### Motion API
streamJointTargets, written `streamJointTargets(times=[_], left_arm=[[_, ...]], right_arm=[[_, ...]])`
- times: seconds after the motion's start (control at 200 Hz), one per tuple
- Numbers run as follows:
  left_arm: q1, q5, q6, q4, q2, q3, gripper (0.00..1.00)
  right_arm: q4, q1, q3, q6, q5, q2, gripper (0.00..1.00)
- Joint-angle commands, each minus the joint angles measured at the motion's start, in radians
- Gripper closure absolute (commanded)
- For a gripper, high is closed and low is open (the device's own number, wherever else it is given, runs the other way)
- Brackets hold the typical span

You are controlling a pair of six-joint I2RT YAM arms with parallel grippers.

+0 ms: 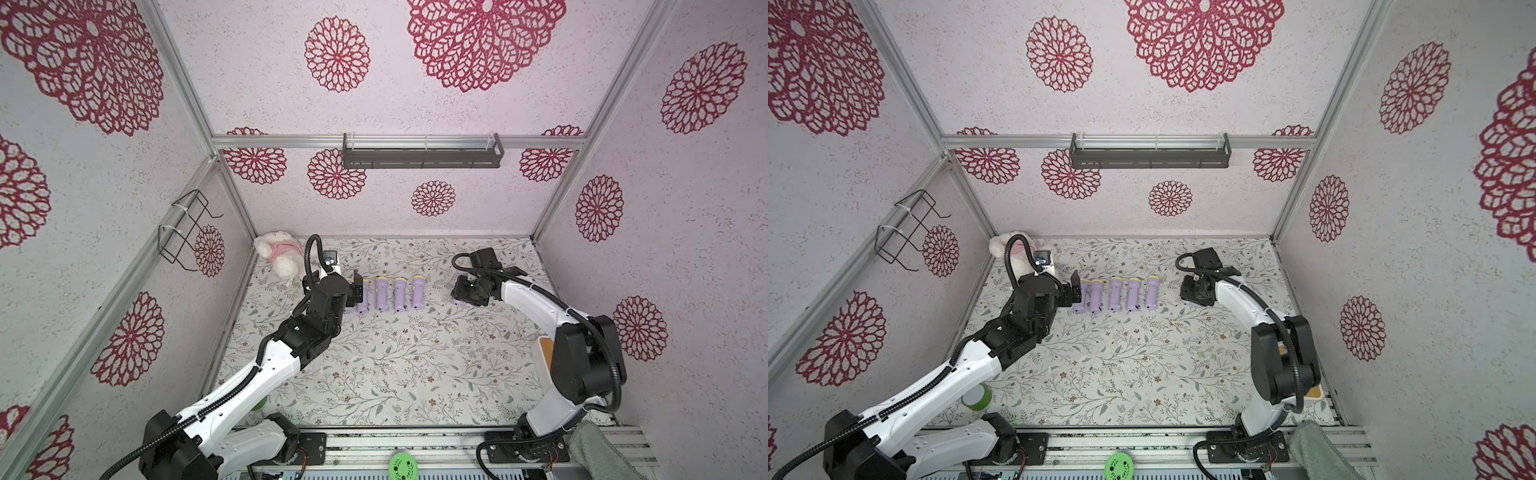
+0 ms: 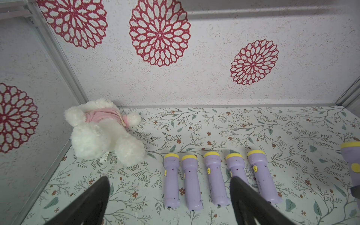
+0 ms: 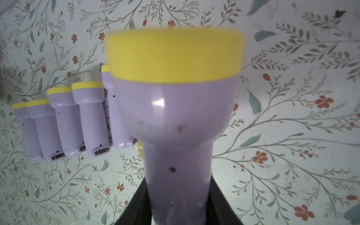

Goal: Close the plug at the bottom of the flashlight
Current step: Place the flashlight at the center of the board.

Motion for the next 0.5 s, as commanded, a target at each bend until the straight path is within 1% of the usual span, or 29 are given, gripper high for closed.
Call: streamJointTargets(times=[0.0,0.235,0.495], left_arm=[[0.004,-0.033,-0.030,-0.012,-0.013,0.026,0.03],[0.003,-0.047,-0.019,-0.009,-0.021,0.025,0.03],[0.004,-0.050,-0.009,-0.009,-0.011,0.027,0.03]], right_arm=[[0.006,0.010,0.061,-0.041,-0.009,0.042,1.00],[-0.025,0.017,0.152,-0.056,-0.032,0.173,1.00],[-0.035,0.024,0.202,-0.066,-0.032,0.260,1.00]])
